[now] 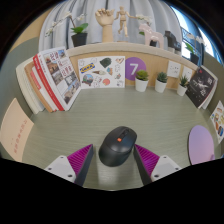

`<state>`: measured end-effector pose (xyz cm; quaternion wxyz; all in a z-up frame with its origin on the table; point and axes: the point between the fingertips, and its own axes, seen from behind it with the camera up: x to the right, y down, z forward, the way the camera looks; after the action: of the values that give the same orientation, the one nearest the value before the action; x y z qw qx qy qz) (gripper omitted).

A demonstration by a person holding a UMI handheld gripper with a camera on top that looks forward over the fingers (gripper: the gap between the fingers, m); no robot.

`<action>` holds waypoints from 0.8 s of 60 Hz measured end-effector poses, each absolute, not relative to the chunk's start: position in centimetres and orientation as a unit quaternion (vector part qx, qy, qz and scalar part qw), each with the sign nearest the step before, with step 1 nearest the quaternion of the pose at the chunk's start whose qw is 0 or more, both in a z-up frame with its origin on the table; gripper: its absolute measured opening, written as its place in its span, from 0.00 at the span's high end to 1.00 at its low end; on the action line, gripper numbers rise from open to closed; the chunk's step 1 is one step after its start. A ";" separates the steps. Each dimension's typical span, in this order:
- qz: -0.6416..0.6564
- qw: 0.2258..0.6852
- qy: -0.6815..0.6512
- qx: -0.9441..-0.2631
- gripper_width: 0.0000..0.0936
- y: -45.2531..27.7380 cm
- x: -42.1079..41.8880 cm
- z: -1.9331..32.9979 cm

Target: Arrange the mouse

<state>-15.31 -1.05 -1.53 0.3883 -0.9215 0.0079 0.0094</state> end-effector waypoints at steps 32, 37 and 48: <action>0.022 0.364 0.004 -0.931 0.51 3.3 -15.4 -1.7; 0.018 0.354 0.014 -0.935 0.55 3.4 -15.4 -1.8; 0.023 0.341 0.024 -0.940 0.63 4.2 -15.4 -1.1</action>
<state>-15.44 4.17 -1.07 0.3408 -0.9395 0.0241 0.0227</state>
